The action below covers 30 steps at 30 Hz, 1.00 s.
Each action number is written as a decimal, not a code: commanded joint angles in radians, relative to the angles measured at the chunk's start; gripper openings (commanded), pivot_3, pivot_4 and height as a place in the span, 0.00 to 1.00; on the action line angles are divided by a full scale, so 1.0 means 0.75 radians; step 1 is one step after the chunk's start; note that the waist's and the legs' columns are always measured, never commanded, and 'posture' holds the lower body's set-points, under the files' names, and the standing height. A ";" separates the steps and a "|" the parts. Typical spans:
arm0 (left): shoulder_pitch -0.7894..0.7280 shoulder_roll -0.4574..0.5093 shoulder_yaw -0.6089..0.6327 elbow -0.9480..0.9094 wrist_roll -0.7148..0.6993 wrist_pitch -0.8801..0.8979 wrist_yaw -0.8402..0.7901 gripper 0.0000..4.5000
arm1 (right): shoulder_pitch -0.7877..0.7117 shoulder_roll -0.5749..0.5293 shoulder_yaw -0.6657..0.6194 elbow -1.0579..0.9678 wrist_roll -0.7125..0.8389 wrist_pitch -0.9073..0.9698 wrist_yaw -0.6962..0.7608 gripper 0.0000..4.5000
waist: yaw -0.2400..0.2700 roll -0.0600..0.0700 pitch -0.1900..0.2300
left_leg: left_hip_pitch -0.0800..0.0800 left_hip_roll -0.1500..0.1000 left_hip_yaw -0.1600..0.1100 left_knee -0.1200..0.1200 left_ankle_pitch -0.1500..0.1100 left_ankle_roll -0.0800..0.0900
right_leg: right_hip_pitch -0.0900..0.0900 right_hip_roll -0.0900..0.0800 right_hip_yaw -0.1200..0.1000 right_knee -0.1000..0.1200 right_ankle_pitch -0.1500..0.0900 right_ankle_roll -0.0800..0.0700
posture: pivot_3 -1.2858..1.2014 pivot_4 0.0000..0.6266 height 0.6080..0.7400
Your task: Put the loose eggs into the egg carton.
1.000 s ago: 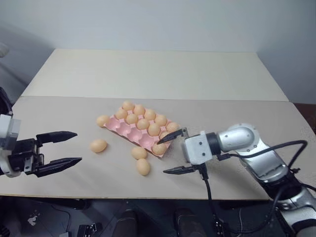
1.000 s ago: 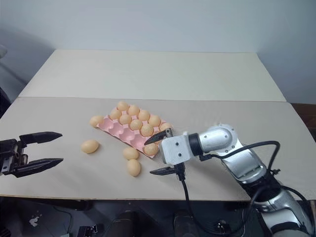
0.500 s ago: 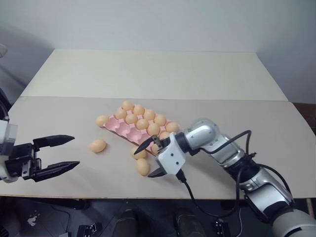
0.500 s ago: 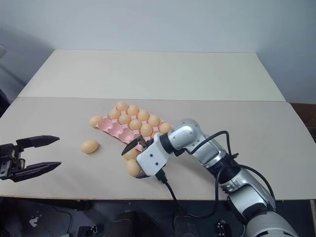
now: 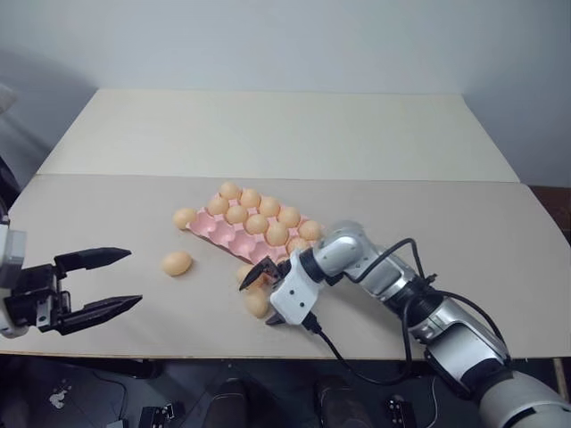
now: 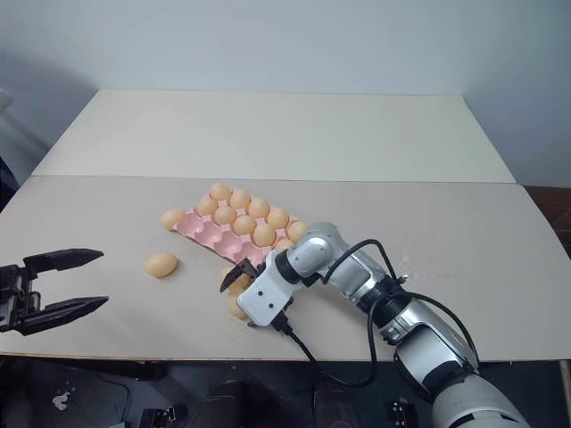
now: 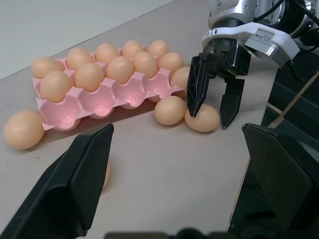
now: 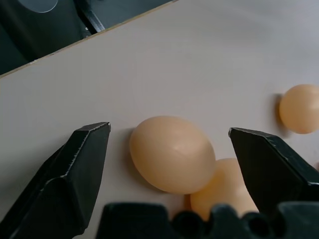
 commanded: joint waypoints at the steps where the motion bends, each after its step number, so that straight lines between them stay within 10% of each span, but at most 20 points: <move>1: 0.020 -0.011 0.067 -0.045 -0.034 0.003 0.006 1.00 | -0.044 0.021 -0.007 0.008 -0.022 -0.038 -0.022 0.72 | -0.001 0.000 0.000 | 0.000 0.000 0.000 0.000 0.000 0.000 | 0.000 0.000 0.000 0.000 0.000 0.000 | 0.52 0.24 1.00; 6: 0.022 -0.015 0.080 -0.060 -0.042 0.015 0.024 1.00 | -0.046 0.040 -0.026 0.001 -0.003 -0.017 -0.035 0.45 | -0.006 0.000 0.000 | 0.000 0.000 0.000 0.000 0.000 0.000 | 0.000 0.000 0.000 0.000 0.000 0.000 | 0.52 0.24 1.00; 20: -0.024 0.011 0.076 -0.028 -0.069 0.020 0.046 1.00 | -0.059 -0.068 -0.237 -0.214 0.284 0.248 0.023 0.45 | -0.013 0.000 0.000 | 0.000 0.000 -0.001 -0.001 0.000 0.000 | 0.000 0.000 -0.001 0.000 0.000 0.000 | 0.52 0.24 1.00; 30: -0.115 0.008 0.038 -0.006 -0.058 0.025 0.066 1.00 | -0.132 0.029 -0.237 0.044 0.097 0.178 -0.194 0.45 | -0.026 0.000 0.000 | 0.000 0.000 -0.001 -0.003 0.000 -0.001 | -0.003 0.000 0.000 0.002 0.000 -0.001 | 0.52 0.24 1.00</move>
